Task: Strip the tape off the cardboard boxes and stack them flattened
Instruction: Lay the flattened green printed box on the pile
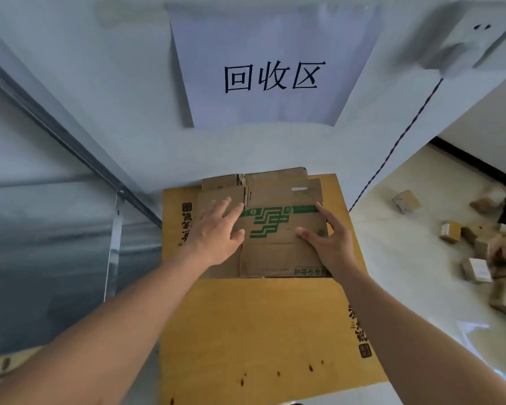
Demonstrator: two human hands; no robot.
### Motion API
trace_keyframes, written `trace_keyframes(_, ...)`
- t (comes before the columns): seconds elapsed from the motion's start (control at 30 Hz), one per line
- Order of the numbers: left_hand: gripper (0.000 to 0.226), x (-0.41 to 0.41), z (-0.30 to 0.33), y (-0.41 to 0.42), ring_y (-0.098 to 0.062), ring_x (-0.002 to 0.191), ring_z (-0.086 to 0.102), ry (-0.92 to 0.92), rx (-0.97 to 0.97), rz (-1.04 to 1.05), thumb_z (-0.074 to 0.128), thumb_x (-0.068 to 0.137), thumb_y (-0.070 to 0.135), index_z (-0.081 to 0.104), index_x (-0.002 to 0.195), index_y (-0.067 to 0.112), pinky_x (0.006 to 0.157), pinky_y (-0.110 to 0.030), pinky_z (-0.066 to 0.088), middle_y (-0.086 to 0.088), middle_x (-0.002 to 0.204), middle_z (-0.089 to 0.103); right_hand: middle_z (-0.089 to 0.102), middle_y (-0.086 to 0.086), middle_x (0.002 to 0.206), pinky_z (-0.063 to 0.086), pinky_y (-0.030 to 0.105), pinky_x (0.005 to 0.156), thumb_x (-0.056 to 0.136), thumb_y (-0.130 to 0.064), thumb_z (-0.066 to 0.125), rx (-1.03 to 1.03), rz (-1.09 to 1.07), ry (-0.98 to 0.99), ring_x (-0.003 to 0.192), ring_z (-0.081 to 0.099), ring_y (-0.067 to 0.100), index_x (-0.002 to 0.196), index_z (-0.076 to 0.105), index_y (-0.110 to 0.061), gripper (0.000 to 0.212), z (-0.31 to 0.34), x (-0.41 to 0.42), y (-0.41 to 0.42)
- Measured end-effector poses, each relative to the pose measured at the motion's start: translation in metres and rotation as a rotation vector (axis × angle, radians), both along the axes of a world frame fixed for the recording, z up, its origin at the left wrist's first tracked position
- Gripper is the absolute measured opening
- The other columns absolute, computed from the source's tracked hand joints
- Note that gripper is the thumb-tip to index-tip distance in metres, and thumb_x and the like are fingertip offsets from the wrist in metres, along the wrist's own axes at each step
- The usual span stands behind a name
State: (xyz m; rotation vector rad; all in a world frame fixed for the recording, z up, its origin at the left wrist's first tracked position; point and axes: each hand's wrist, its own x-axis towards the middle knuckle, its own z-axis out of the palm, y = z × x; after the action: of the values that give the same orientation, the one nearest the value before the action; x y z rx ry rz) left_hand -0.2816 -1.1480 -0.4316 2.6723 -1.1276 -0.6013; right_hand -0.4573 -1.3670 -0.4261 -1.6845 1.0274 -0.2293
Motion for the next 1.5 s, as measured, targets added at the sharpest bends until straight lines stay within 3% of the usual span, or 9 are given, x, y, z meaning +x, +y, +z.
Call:
trace_keyframes(0.3, 0.078, 0.018, -0.070, -0.023, -0.037, 0.158, 0.002, 0.042, 0.118, 0.046, 0.047, 0.099, 0.058, 0.002, 0.161, 0.046, 0.124, -0.057, 0.009, 0.000, 0.172, -0.007, 0.053, -0.048, 0.109, 0.056, 0.022, 0.066, 0.069, -0.063, 0.085, -0.116, 0.214, 0.104, 0.100, 0.061, -0.002, 0.135, 0.046, -0.064, 0.076, -0.041, 0.052, -0.050)
trace_keyframes(0.43, 0.083, 0.018, -0.088, -0.029, -0.040, 0.157, -0.002, -0.008, 0.160, 0.044, 0.050, 0.096, 0.059, -0.004, 0.159, 0.051, 0.119, -0.052, 0.000, -0.001, 0.170, -0.018, 0.060, -0.016, 0.128, 0.056, 0.042, 0.082, 0.074, -0.073, 0.075, -0.414, 0.368, 0.351, 0.105, 0.061, 0.018, 0.144, 0.039, -0.052, 0.082, -0.060, 0.055, -0.064)
trace_keyframes(0.53, 0.081, 0.014, -0.091, -0.036, -0.041, 0.156, -0.003, -0.047, 0.169, 0.057, 0.048, 0.095, 0.059, -0.002, 0.158, 0.053, 0.120, -0.053, -0.002, -0.002, 0.169, -0.020, 0.030, -0.004, 0.164, 0.037, 0.052, 0.113, 0.085, -0.058, 0.074, -0.663, 0.469, 0.499, 0.138, 0.039, 0.032, 0.152, 0.037, -0.039, 0.079, -0.069, 0.060, -0.067)
trace_keyframes(0.63, 0.080, 0.009, -0.089, -0.047, -0.042, 0.156, -0.005, -0.058, 0.193, 0.090, 0.049, 0.097, 0.056, -0.003, 0.158, 0.054, 0.119, -0.053, -0.004, 0.000, 0.168, -0.020, 0.019, -0.001, 0.169, 0.031, 0.052, 0.117, 0.096, -0.045, 0.067, -0.706, 0.680, 0.459, 0.146, 0.034, 0.034, 0.154, 0.037, -0.038, 0.066, -0.068, 0.074, -0.052)
trace_keyframes(0.7, 0.079, 0.004, -0.087, -0.053, -0.043, 0.156, -0.007, -0.044, 0.203, 0.099, 0.048, 0.099, 0.055, -0.005, 0.157, 0.054, 0.117, -0.054, -0.007, 0.001, 0.168, -0.022, 0.006, -0.001, 0.172, 0.021, 0.054, 0.122, 0.100, -0.057, 0.054, -0.629, 0.785, 0.539, 0.155, 0.016, 0.040, 0.159, 0.023, -0.046, 0.067, -0.072, 0.082, -0.035)
trace_keyframes(0.87, 0.070, 0.003, -0.093, -0.051, -0.043, 0.155, -0.010, -0.049, 0.203, 0.097, 0.032, 0.103, 0.057, -0.015, 0.154, 0.056, 0.118, -0.053, -0.006, 0.003, 0.166, -0.027, -0.031, 0.005, 0.167, -0.003, 0.059, 0.126, 0.100, -0.072, 0.027, -0.555, 0.867, 0.655, 0.150, -0.023, 0.051, 0.155, -0.013, -0.057, 0.070, -0.091, 0.087, -0.020)
trace_keyframes(1.03, 0.063, 0.002, -0.108, -0.043, -0.040, 0.156, -0.014, -0.074, 0.166, 0.101, 0.017, 0.105, 0.059, -0.028, 0.149, 0.060, 0.118, -0.054, -0.007, 0.009, 0.165, -0.034, -0.047, -0.005, 0.158, -0.016, 0.054, 0.124, 0.102, -0.070, 0.010, -0.559, 0.809, 0.537, 0.145, -0.042, 0.037, 0.149, -0.025, -0.061, 0.059, -0.112, 0.071, -0.019)
trace_keyframes(1.33, 0.063, 0.003, -0.109, -0.043, -0.041, 0.155, -0.012, -0.061, 0.192, 0.089, 0.019, 0.106, 0.058, -0.027, 0.149, 0.060, 0.123, -0.059, 0.002, 0.008, 0.165, -0.035, -0.045, -0.002, 0.160, -0.019, 0.051, 0.123, 0.102, -0.069, 0.012, -0.601, 0.788, 0.614, 0.147, -0.039, 0.039, 0.147, -0.028, -0.061, 0.061, -0.112, 0.077, -0.014)
trace_keyframes(1.5, 0.069, 0.015, -0.083, -0.059, -0.046, 0.154, 0.008, 0.001, 0.262, 0.059, 0.046, 0.105, 0.048, 0.003, 0.159, 0.053, 0.122, -0.062, 0.018, 0.001, 0.173, -0.007, -0.035, 0.003, 0.165, 0.000, 0.056, 0.128, 0.105, -0.061, 0.030, -0.559, 0.882, 0.737, 0.152, -0.025, 0.044, 0.152, -0.020, -0.058, 0.069, -0.084, 0.091, -0.018)
